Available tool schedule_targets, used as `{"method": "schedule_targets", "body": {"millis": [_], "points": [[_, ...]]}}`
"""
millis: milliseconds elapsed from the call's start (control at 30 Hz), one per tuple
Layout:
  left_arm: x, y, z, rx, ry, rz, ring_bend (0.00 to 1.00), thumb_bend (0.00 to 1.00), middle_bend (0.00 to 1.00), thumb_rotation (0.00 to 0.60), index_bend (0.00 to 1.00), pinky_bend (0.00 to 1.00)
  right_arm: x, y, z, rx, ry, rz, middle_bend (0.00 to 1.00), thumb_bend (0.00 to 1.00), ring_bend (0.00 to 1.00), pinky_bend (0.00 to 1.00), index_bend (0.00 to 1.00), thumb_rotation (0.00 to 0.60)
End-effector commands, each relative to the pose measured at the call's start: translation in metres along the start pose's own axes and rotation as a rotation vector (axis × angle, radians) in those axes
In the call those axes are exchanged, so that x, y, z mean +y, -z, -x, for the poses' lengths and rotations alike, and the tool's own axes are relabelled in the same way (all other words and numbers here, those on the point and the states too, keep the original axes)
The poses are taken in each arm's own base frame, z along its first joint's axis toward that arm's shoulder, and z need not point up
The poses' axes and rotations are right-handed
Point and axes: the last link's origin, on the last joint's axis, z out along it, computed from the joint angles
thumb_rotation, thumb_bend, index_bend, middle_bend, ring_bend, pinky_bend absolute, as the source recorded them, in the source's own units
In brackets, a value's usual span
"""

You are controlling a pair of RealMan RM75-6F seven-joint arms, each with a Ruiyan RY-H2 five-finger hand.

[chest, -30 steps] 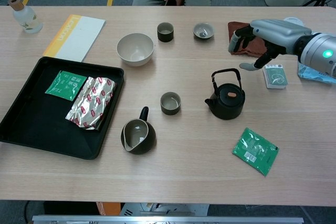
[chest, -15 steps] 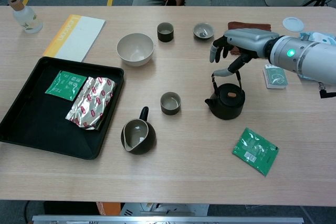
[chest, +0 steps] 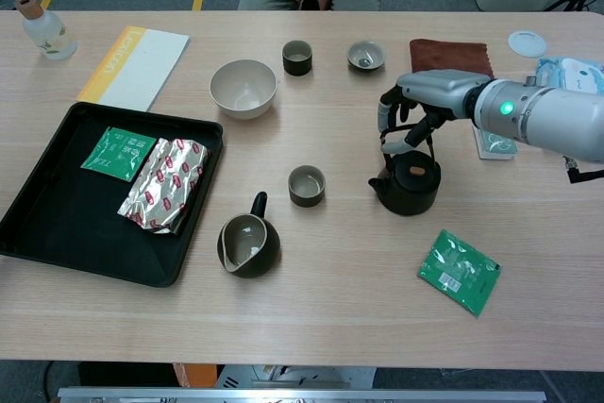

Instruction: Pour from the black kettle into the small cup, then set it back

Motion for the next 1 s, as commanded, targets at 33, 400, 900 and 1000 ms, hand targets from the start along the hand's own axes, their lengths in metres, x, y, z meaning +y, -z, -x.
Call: {"method": "schedule_targets", "body": {"millis": [33, 400, 900, 1000], "points": [[0.0, 0.0, 0.0, 0.0, 0.001, 0.0, 0.19, 0.43, 0.24, 0.6, 0.14, 0.19, 0.0, -0.001, 0.001, -0.002, -0.001, 0.005, 0.41, 0.22, 0.32, 0.22, 0.4, 0.408], [-0.001, -0.001, 0.001, -0.003, 0.005, -0.001, 0.19, 0.43, 0.24, 0.6, 0.14, 0.19, 0.002, -0.003, 0.004, -0.035, 0.008, 0.017, 0.41, 0.22, 0.32, 0.22, 0.4, 0.408], [-0.001, -0.003, 0.002, -0.004, 0.004, 0.002, 0.19, 0.43, 0.24, 0.6, 0.14, 0.18, 0.006, 0.007, -0.001, -0.042, -0.013, 0.024, 0.49, 0.2, 0.38, 0.22, 0.51, 0.408], [0.0, -0.003, 0.002, -0.002, 0.004, 0.002, 0.19, 0.43, 0.24, 0.6, 0.14, 0.17, 0.006, 0.011, -0.003, -0.05, -0.022, 0.02, 0.52, 0.2, 0.41, 0.22, 0.53, 0.408]]}}
